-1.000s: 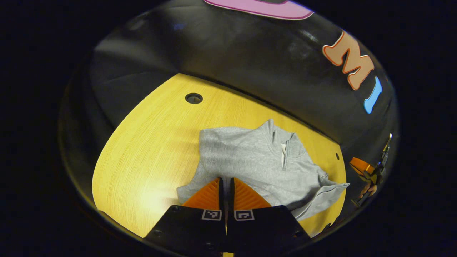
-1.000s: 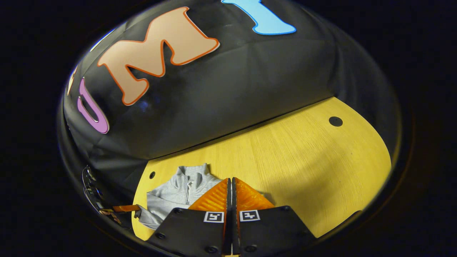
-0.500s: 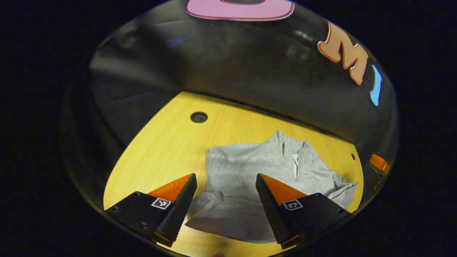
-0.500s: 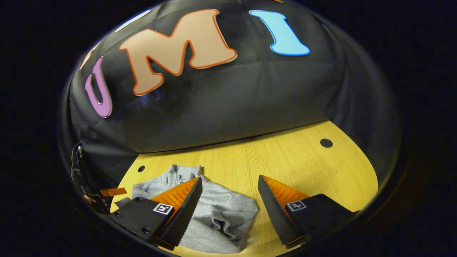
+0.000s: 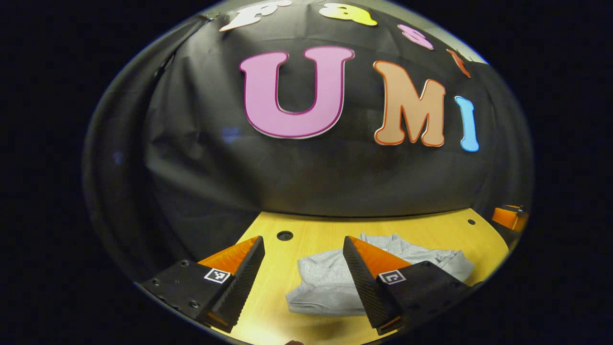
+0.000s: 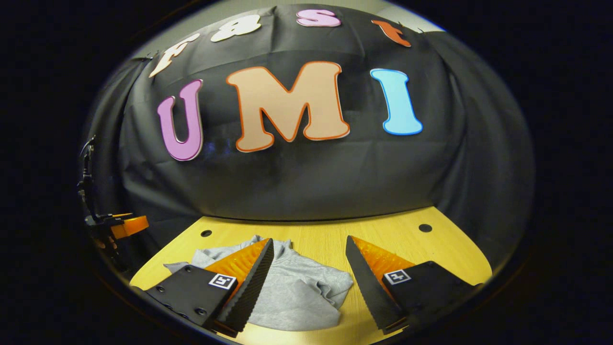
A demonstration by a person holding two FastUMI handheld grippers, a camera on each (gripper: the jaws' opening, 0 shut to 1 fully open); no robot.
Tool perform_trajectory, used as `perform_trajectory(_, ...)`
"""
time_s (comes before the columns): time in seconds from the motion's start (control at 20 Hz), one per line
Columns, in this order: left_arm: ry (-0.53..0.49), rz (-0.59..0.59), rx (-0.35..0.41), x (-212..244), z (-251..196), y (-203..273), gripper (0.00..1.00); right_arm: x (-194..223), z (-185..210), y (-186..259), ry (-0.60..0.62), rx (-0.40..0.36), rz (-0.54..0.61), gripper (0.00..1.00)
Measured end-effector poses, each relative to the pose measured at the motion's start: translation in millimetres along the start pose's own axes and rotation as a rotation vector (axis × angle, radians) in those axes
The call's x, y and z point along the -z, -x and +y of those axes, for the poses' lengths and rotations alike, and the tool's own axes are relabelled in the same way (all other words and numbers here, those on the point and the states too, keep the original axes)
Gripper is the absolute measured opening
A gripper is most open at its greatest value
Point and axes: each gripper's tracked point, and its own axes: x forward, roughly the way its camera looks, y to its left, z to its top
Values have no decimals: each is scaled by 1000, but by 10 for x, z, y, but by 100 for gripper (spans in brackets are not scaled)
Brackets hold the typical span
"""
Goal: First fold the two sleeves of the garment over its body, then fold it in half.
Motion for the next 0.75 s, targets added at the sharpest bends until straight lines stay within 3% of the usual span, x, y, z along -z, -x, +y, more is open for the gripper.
perform_trajectory(0.25, -120, -34, 23, 62, -125, 385, 95, -52, 169, 427, 29, 0, -66, 96)
perform_trajectory(0.4, -116, -55, 62, 11, -314, 511, 95, 23, 205, 549, 44, 3, -52, 92)
perform_trajectory(0.45, -117, -64, 73, -16, -360, 543, 95, 30, 206, 578, 43, 7, -53, 96)
perform_trajectory(0.75, -149, -137, 145, -238, -697, 628, 94, -56, 164, 723, 54, 32, -72, 96)
